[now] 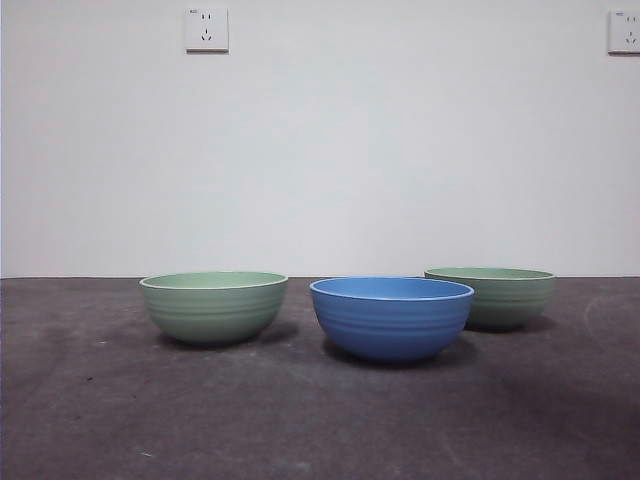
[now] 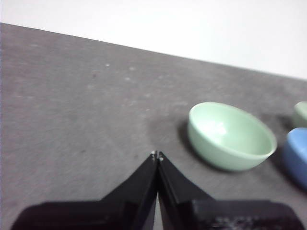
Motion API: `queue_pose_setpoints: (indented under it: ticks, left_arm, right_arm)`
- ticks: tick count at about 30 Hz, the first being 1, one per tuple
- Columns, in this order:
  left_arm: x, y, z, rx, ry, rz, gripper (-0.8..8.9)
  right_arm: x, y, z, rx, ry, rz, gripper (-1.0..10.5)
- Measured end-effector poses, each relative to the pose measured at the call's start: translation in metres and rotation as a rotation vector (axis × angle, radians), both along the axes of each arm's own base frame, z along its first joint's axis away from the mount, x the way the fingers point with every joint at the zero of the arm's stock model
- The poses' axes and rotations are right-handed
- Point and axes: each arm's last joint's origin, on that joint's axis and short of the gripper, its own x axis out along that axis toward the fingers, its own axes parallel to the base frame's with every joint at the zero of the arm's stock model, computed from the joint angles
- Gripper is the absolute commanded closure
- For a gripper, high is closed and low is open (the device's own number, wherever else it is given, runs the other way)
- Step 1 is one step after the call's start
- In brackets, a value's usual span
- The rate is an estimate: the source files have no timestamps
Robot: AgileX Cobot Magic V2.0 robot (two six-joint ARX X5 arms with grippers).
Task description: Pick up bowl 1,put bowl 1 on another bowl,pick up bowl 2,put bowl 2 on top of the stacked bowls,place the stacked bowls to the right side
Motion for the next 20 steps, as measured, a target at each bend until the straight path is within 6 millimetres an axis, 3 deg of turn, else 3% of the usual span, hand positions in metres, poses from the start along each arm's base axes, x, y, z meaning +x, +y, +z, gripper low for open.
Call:
queue_pose_setpoints:
  ticks: [7,12,20]
  left_arm:
    - [-0.007,-0.002,0.038,-0.076,-0.039,-0.04,8.21]
    - [-0.006,-0.004,0.06,-0.077,0.02,-0.117,8.21]
    - [0.003,-0.008,0.109,0.008,0.121,-0.305,8.21]
  right_arm:
    - [0.0,0.0,0.05,0.025,-0.042,-0.001,9.6]
    - [0.007,0.0,0.085,-0.009,0.035,0.007,9.6]
    - [0.023,0.003,0.143,-0.161,0.219,0.156,9.6]
